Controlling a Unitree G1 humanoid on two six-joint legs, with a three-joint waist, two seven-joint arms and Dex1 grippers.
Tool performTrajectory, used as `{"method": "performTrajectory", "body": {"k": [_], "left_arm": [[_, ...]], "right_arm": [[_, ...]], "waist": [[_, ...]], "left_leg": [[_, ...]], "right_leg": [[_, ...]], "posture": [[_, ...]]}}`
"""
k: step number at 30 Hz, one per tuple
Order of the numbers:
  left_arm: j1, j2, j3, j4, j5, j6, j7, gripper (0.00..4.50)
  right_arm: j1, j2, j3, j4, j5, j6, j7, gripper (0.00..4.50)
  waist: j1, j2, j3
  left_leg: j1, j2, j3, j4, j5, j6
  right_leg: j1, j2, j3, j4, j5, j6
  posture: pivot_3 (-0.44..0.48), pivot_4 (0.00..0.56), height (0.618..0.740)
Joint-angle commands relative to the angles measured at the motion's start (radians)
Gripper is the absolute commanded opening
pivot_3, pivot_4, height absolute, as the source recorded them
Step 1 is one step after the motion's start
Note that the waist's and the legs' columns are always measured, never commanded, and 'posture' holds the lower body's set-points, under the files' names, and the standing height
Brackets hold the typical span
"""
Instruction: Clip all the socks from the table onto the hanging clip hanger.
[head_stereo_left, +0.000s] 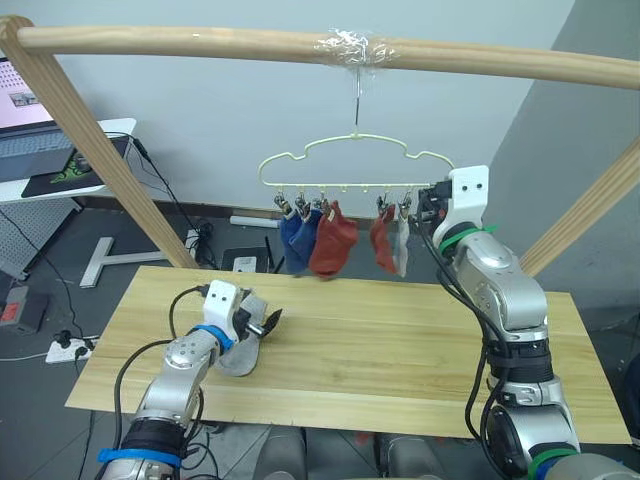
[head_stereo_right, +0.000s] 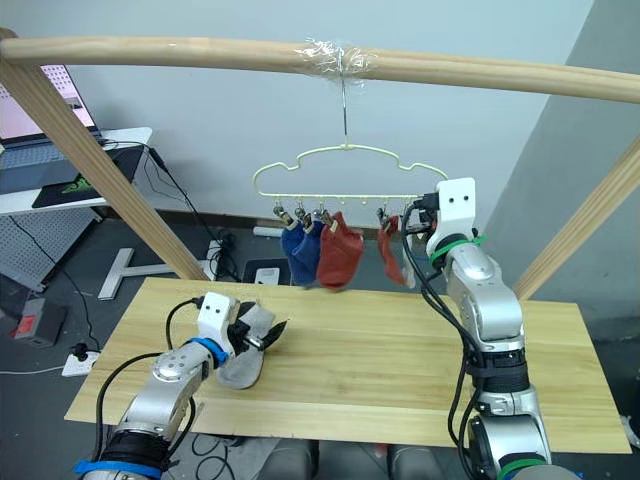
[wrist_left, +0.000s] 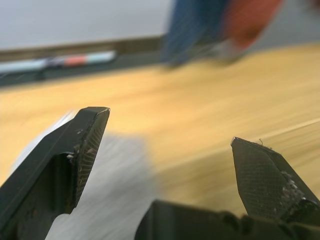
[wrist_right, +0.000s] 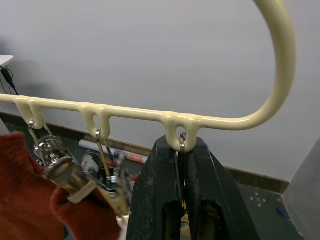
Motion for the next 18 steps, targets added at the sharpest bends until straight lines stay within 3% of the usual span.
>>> {"method": "performTrajectory", "body": {"k": [1,10,18], "left_arm": [[-0.048,-0.026,0.039,0.106,0.026,-0.032,0.094,4.50],[-0.145,-0.066,0.085,0.312,-0.029,0.097,0.060,4.50],[-0.079,-0.074,0.073,0.207,-0.055,0.137,-0.038,2.16]], "right_arm": [[0.013,0.000,-0.019,-0.068,0.008,0.027,-0.011,0.04],[0.008,-0.015,-0.021,-0.076,0.006,0.051,-0.008,0.04],[0.009,-0.037,-0.047,-0.081,0.026,0.067,0.004,0.00]], "waist": [[-0.001,0.000,0.000],[-0.003,0.000,0.000],[-0.002,0.003,-0.002]], "left_leg": [[0.000,0.000,0.000,0.000,0.000,0.000],[0.001,0.000,-0.001,0.000,0.000,0.000],[0.002,0.000,-0.001,-0.001,0.000,0.000]], "right_leg": [[0.000,0.000,0.000,0.000,0.000,0.000],[0.001,0.000,-0.001,0.001,0.000,0.000],[0.002,0.000,-0.001,0.001,0.000,0.000]], "posture": [[0.127,0.145,0.740],[0.122,0.151,0.740],[0.122,0.151,0.740]]}}
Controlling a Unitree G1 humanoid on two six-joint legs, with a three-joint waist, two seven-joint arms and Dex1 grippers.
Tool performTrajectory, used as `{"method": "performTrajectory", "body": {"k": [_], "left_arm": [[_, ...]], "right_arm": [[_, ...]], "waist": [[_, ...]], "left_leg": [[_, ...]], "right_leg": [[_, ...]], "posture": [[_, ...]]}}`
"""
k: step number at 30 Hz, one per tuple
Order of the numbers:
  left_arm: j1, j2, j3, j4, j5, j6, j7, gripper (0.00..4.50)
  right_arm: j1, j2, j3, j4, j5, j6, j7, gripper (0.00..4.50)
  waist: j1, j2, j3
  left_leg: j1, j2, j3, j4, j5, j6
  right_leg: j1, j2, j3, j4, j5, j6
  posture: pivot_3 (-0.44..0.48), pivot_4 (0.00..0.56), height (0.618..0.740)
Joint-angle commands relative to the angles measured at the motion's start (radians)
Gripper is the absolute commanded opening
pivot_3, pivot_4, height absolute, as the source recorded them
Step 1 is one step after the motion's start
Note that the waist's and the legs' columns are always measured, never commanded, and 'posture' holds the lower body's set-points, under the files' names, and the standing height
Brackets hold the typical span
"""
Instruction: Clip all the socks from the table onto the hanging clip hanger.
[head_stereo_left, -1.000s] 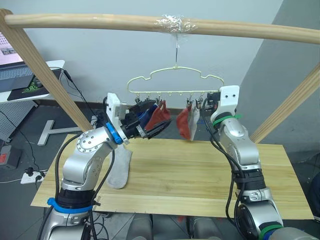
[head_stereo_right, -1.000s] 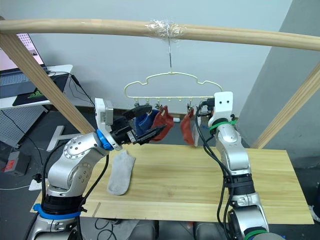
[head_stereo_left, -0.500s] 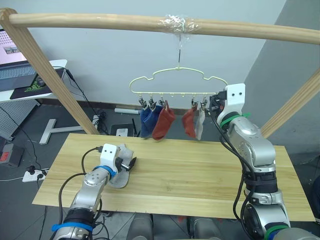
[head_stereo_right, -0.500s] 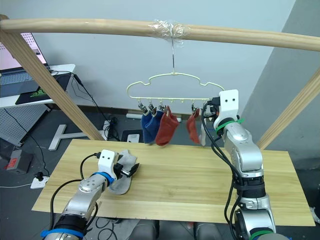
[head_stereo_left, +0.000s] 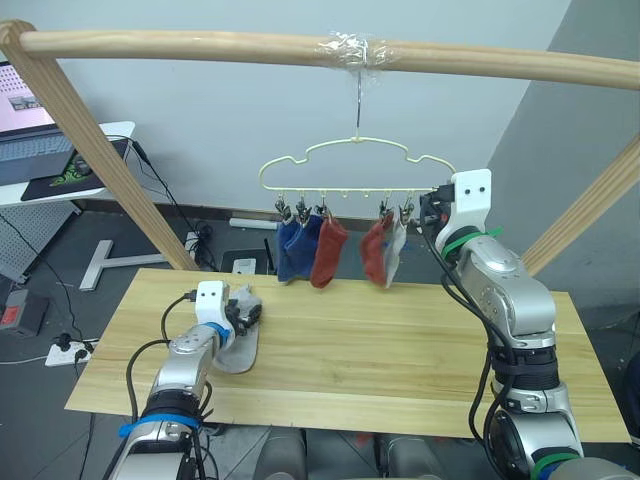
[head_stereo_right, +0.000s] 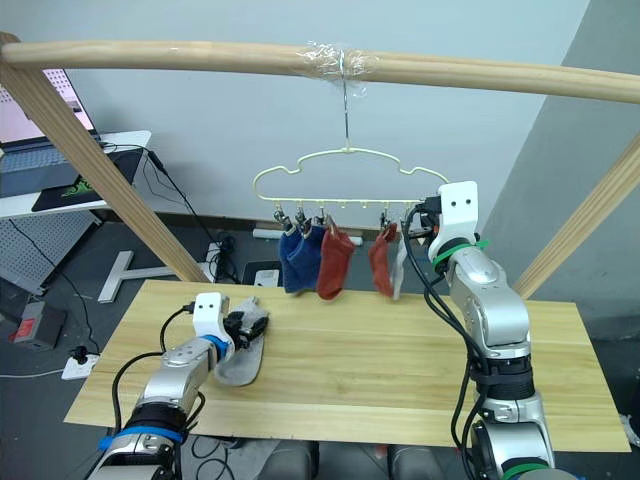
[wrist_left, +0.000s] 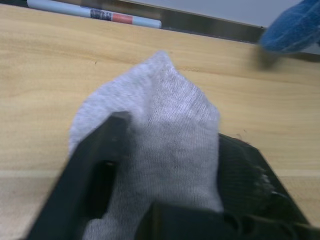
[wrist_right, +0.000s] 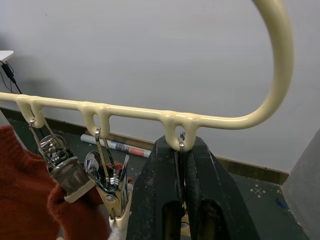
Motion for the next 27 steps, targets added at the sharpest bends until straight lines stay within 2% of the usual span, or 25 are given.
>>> {"method": "performTrajectory", "body": {"k": [1,4,7,12,17,20,27], "left_arm": [[0.068,-0.016,-0.036,-0.050,-0.009,0.039,-0.063,1.85],[0.100,-0.032,-0.059,-0.120,-0.008,0.035,-0.094,0.91],[0.141,-0.085,-0.129,-0.301,-0.040,0.024,-0.165,0.04],[0.133,-0.177,-0.225,-0.501,-0.073,0.004,-0.231,0.01],[0.083,-0.214,-0.318,-0.592,-0.047,-0.074,-0.269,0.01],[-0.011,-0.272,-0.358,-0.592,-0.004,-0.179,-0.240,0.01],[-0.165,-0.313,-0.385,-0.454,0.092,-0.307,-0.181,0.01]], "right_arm": [[-0.013,-0.015,-0.063,-0.034,0.029,0.027,0.000,0.00],[-0.031,0.007,-0.107,-0.035,0.069,0.077,-0.016,0.00],[-0.082,0.046,-0.203,-0.054,0.162,0.218,-0.051,0.00],[-0.184,0.089,-0.360,-0.082,0.283,0.478,-0.117,0.00],[-0.298,0.160,-0.525,-0.096,0.338,0.744,-0.182,0.00],[-0.381,0.205,-0.626,-0.103,0.332,0.878,-0.198,0.00],[-0.394,0.235,-0.660,-0.095,0.368,0.888,-0.248,0.00]], "waist": [[0.002,0.000,0.000],[0.002,0.000,0.000],[0.001,0.000,0.000],[0.001,0.000,0.000],[-0.007,0.000,0.000],[-0.004,0.001,0.001],[-0.022,0.001,0.000]], "left_leg": [[0.000,0.000,0.000,0.000,0.000,0.000],[0.000,0.000,0.000,0.000,0.000,0.000],[0.000,0.000,0.000,0.000,0.000,0.000],[-0.004,0.000,-0.001,0.002,0.000,0.000],[-0.002,0.000,-0.001,0.000,0.000,0.000],[-0.003,-0.001,-0.002,0.000,0.000,0.000],[-0.005,-0.001,-0.002,0.001,0.000,0.000]], "right_leg": [[0.000,0.000,0.000,0.000,0.000,0.000],[0.000,0.000,0.000,0.000,0.000,0.000],[0.001,0.000,0.000,0.000,0.000,0.000],[-0.001,0.000,0.000,0.000,0.000,0.000],[-0.001,0.000,0.000,0.000,0.000,0.000],[-0.001,0.000,0.000,0.000,0.000,0.000],[-0.002,0.000,0.000,-0.001,0.000,0.000]], "posture": [[0.113,0.150,0.740],[0.113,0.150,0.740],[0.113,0.150,0.740],[0.113,0.150,0.740],[0.083,0.152,0.740],[0.063,0.149,0.740],[0.041,0.148,0.740]]}}
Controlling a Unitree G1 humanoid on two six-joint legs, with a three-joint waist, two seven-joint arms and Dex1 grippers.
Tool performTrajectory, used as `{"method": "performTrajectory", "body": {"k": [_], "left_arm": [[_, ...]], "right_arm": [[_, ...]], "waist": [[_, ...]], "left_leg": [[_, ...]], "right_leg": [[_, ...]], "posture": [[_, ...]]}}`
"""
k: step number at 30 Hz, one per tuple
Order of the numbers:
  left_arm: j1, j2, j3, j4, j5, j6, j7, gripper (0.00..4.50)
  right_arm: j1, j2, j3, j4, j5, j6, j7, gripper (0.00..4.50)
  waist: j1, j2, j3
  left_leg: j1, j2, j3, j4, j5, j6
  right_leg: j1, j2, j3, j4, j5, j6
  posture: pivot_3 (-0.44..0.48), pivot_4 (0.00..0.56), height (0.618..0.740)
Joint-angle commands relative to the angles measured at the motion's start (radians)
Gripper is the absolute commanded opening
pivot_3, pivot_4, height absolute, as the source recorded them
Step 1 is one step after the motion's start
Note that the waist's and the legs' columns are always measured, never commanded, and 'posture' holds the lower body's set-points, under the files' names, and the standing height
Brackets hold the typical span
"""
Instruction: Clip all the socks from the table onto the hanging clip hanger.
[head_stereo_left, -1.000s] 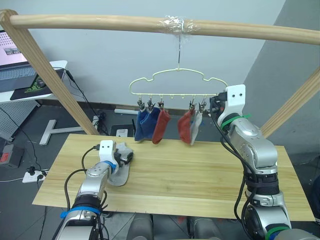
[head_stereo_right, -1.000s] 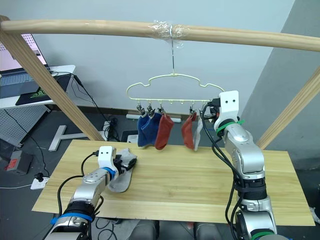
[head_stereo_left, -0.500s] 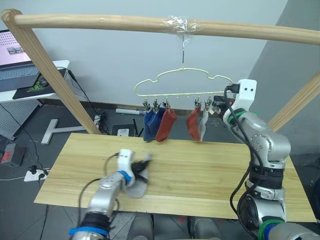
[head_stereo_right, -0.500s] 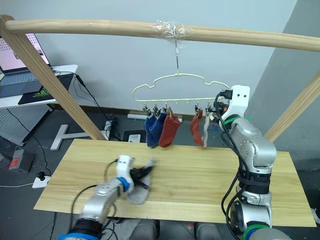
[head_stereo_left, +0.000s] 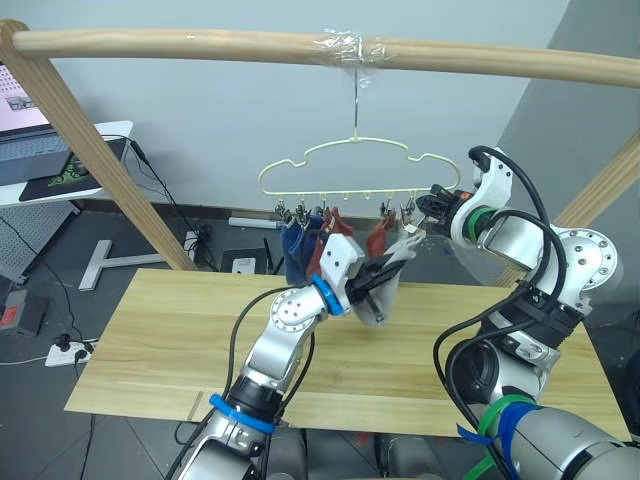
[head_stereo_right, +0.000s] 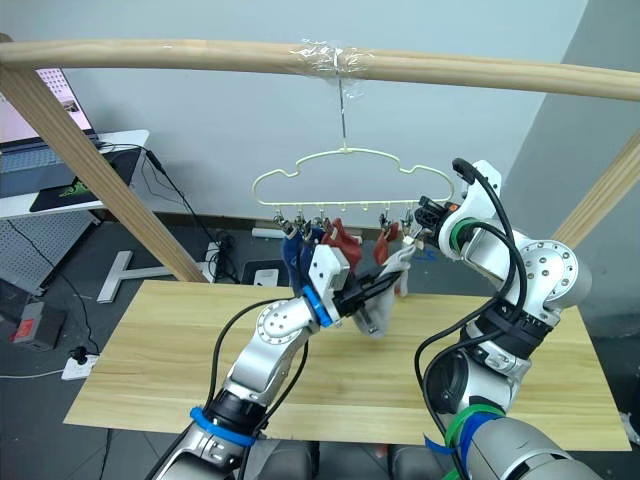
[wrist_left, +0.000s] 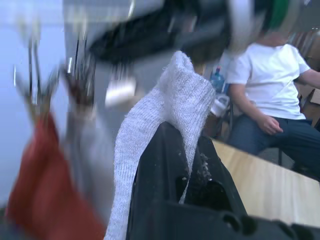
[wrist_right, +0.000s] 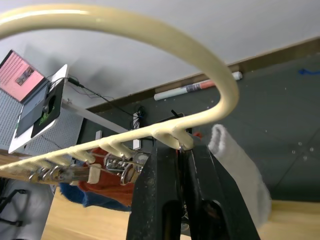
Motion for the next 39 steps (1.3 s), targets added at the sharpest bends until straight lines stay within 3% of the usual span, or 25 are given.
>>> {"method": "performTrajectory", "body": {"k": [1,13,16,23,26,32,39], "left_arm": [[-0.072,-0.019,-0.004,0.093,0.056,-0.073,0.057,0.01],[-0.115,-0.031,-0.005,0.192,0.116,-0.161,0.136,0.01],[-0.112,-0.034,-0.008,0.188,0.112,-0.160,0.135,0.00],[-0.100,-0.053,-0.018,0.165,0.077,-0.146,0.100,0.00],[-0.088,-0.070,-0.027,0.139,0.036,-0.107,0.056,0.00],[-0.083,-0.123,-0.010,0.161,-0.064,0.084,-0.002,1.68],[-0.062,-0.073,0.022,0.267,-0.064,0.135,-0.030,3.95]], "right_arm": [[-0.015,0.010,-0.016,-0.034,0.051,0.008,-0.036,0.00],[-0.018,0.045,-0.070,-0.036,0.217,0.008,-0.190,0.00],[-0.031,0.047,-0.095,-0.028,0.270,0.008,-0.211,0.85],[-0.014,-0.017,-0.068,-0.026,0.360,0.008,-0.196,3.41],[0.010,-0.101,-0.045,-0.050,0.409,0.008,-0.162,4.48],[0.155,-0.341,0.106,-0.207,0.395,-0.014,-0.014,4.50],[0.466,-0.518,0.272,-0.332,0.313,-0.213,0.160,4.50]], "waist": [[-0.007,0.000,0.000],[-0.013,0.000,0.000],[-0.016,0.000,0.000],[-0.036,0.000,0.000],[-0.040,0.001,0.000],[-0.047,0.002,-0.002],[-0.081,0.005,-0.005]], "left_leg": [[0.000,0.000,0.000,0.000,0.000,0.000],[-0.001,0.000,-0.001,0.000,0.000,0.000],[-0.001,0.000,-0.001,0.000,0.000,0.000],[-0.001,0.000,-0.001,0.000,0.000,0.000],[-0.001,0.000,-0.001,0.000,0.000,0.000],[-0.003,-0.001,-0.001,0.001,0.000,0.000],[-0.002,-0.002,-0.001,0.002,0.000,0.001]], "right_leg": [[0.000,0.000,0.000,0.000,0.000,0.000],[0.000,0.000,-0.001,0.000,0.000,0.000],[0.000,0.000,-0.001,0.000,0.000,0.000],[0.000,0.000,-0.001,0.000,0.000,0.000],[0.000,0.000,-0.001,0.001,0.000,0.000],[0.000,-0.001,-0.001,0.000,-0.001,0.001],[0.000,-0.001,0.001,0.002,0.000,0.002]], "posture": [[0.041,0.148,0.740],[0.028,0.144,0.740],[0.028,0.144,0.740],[0.030,0.123,0.740],[0.014,0.109,0.740],[-0.011,0.094,0.740],[-0.014,0.089,0.740]]}}
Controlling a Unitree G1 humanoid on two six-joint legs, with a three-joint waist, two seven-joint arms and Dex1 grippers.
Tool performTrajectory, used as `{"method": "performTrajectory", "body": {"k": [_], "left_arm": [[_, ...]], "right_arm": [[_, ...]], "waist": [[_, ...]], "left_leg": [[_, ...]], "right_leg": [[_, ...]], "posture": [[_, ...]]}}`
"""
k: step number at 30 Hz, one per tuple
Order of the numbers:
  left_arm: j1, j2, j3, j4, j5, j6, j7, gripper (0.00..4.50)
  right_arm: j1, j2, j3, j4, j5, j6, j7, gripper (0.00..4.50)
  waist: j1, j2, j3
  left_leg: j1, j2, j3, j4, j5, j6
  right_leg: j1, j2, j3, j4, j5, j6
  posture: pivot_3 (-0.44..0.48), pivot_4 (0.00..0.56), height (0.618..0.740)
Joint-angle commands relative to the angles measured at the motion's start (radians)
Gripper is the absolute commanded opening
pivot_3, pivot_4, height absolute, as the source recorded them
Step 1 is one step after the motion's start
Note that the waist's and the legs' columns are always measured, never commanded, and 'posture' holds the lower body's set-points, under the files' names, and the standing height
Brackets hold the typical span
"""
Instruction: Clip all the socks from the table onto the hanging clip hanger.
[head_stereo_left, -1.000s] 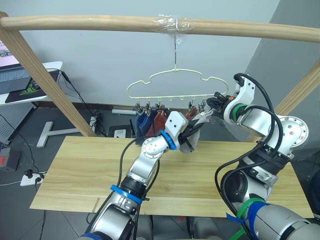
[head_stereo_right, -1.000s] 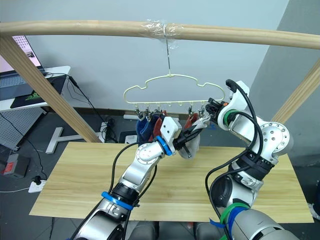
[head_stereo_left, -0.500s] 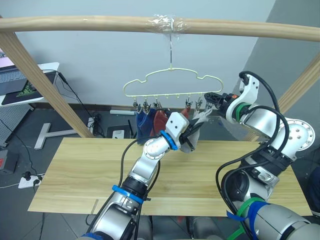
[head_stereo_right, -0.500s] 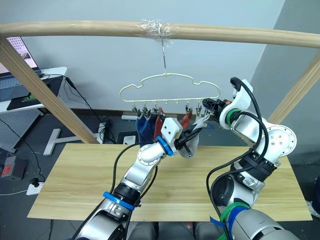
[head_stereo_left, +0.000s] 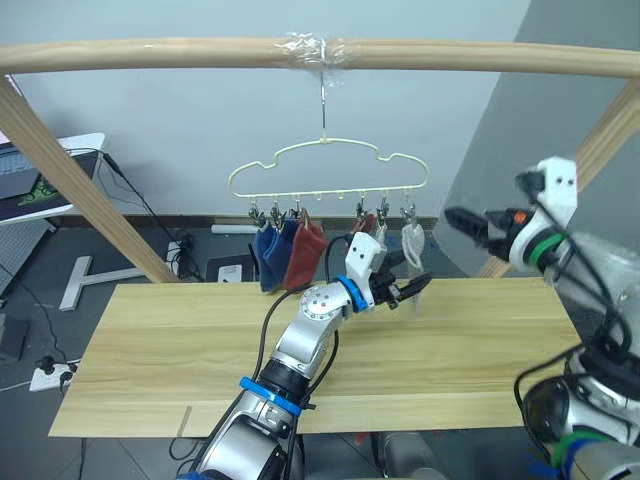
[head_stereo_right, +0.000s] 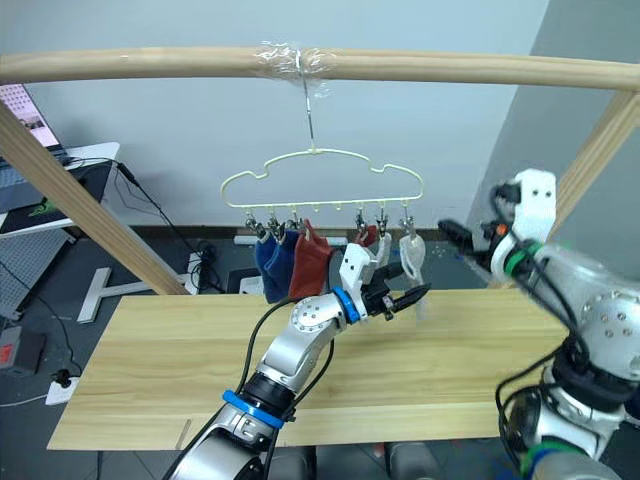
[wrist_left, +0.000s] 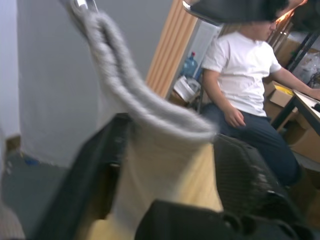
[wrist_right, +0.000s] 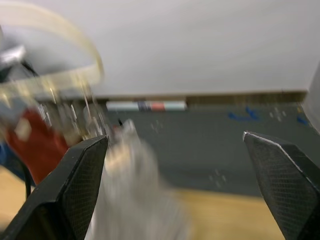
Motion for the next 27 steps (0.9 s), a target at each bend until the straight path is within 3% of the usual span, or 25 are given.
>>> {"method": "performTrajectory", "body": {"k": [1,4,7,13,16,19,22,27], "left_arm": [[0.022,0.042,0.017,0.053,0.017,-0.024,-0.003,4.29],[0.065,0.118,0.034,0.068,0.043,-0.080,-0.005,4.47],[0.154,0.252,0.105,-0.045,0.003,-0.072,-0.055,4.47],[0.302,0.588,0.353,-0.297,-0.166,0.063,-0.205,4.47],[0.321,0.750,0.470,-0.298,-0.222,0.153,-0.250,4.47],[0.351,0.923,0.554,-0.172,-0.180,0.083,-0.334,4.47],[0.368,0.986,0.597,-0.111,-0.187,0.037,-0.375,4.47],[0.388,0.989,0.622,-0.129,-0.235,0.053,-0.433,4.47]], "right_arm": [[0.143,-0.114,0.103,-0.070,-0.084,-0.167,0.118,4.50],[0.318,-0.206,0.186,-0.090,-0.168,-0.326,0.227,4.50],[0.439,-0.272,0.198,-0.109,-0.218,-0.470,0.339,4.50],[0.650,-0.397,0.146,-0.101,-0.321,-0.809,0.641,4.50],[0.743,-0.419,0.094,-0.066,-0.323,-0.923,0.764,4.50],[0.795,-0.468,0.069,0.006,-0.363,-1.027,0.888,4.50],[0.794,-0.484,0.059,0.047,-0.358,-1.054,0.936,4.50],[0.736,-0.466,0.076,0.084,-0.350,-1.060,0.940,4.50]], "waist": [[-0.008,0.000,-0.002],[-0.012,0.000,-0.003],[-0.020,-0.001,-0.004],[-0.003,-0.006,-0.007],[0.014,-0.014,-0.012],[0.021,-0.016,-0.020],[0.025,-0.019,-0.028],[0.046,-0.025,-0.042]], "left_leg": [[0.000,0.000,0.000,0.000,0.000,0.000],[0.001,-0.001,-0.001,0.001,0.000,0.000],[0.003,-0.001,-0.001,0.001,0.000,0.000],[0.005,0.000,0.000,0.002,0.000,0.000],[0.006,0.000,0.000,0.002,0.000,0.000],[0.008,-0.001,0.001,0.003,0.000,0.000],[0.012,-0.003,0.002,0.003,0.000,0.000],[0.018,-0.003,0.002,0.002,0.000,0.000]], "right_leg": [[0.000,0.000,0.000,0.000,0.000,0.001],[0.002,0.000,0.000,0.000,-0.002,0.004],[0.002,0.000,0.001,0.000,-0.002,0.005],[0.003,0.000,0.002,0.003,-0.001,0.006],[0.004,0.000,0.000,0.002,-0.002,0.006],[0.008,-0.003,0.000,0.000,-0.001,0.006],[0.012,-0.005,0.000,-0.002,-0.003,0.004],[0.018,-0.006,0.000,-0.001,-0.005,-0.001]], "posture": [[-0.009,0.087,0.740],[-0.009,0.087,0.740],[0.016,0.082,0.740],[0.067,0.071,0.740],[0.103,0.059,0.740],[0.147,0.040,0.740],[0.157,0.034,0.740],[0.186,0.009,0.740]]}}
